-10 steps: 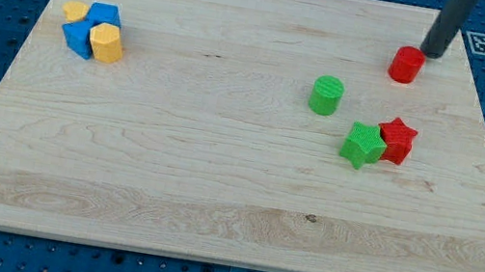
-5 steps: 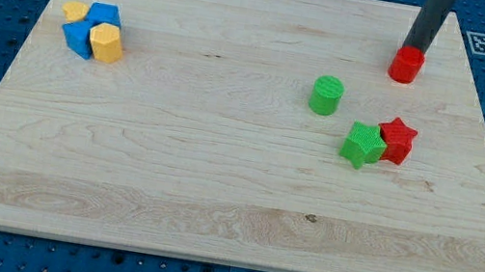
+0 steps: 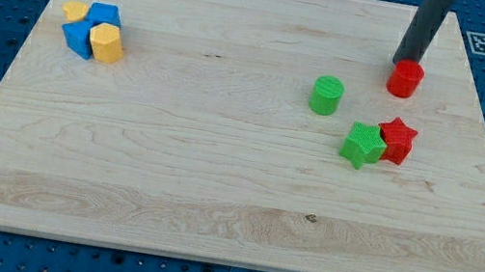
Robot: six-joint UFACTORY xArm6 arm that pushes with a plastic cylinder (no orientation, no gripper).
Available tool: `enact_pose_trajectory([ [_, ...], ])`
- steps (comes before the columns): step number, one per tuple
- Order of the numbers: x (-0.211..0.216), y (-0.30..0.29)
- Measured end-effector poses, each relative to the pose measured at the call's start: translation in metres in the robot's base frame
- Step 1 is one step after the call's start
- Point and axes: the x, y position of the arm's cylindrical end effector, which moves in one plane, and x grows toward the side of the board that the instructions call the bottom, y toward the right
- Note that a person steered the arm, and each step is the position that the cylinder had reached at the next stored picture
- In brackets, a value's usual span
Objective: Slide the red circle towards the red star
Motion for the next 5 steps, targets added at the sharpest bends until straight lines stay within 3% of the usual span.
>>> enact_pose_trajectory([
  [3, 0.049, 0.001],
  [5, 0.055, 0.039],
])
